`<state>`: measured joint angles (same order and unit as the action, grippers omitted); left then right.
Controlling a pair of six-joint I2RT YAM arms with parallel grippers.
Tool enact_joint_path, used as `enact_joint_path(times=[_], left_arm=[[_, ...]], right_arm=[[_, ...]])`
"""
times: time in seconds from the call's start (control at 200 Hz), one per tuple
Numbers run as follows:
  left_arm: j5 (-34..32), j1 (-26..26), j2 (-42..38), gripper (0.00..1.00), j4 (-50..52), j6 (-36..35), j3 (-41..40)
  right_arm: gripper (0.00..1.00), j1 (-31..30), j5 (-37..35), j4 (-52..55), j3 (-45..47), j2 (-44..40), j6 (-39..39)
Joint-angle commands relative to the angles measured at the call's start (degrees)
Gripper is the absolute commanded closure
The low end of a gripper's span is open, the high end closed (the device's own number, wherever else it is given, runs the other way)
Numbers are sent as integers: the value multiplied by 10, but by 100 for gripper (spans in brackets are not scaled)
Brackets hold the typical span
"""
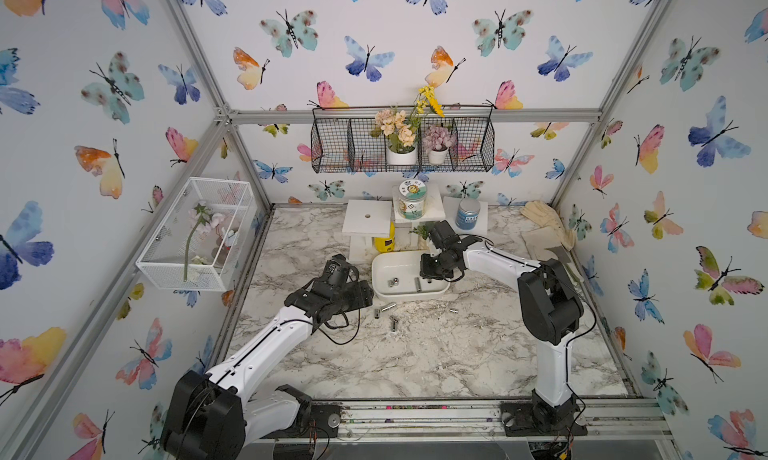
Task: Put the socket on the desktop into the storage box
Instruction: Place the socket head in the storage box.
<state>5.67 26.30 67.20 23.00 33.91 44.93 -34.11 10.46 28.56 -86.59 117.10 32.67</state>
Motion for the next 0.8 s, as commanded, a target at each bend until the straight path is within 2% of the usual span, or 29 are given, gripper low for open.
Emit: enact_joint_path(times=[0.0, 0.796], left_arm=[[7, -4, 2, 26, 1, 0, -4], [9, -4, 15, 26, -9, -1, -9]], right_arm=[[82, -3, 10, -10, -18, 15, 7], [73, -3, 1, -16, -32, 49, 11]])
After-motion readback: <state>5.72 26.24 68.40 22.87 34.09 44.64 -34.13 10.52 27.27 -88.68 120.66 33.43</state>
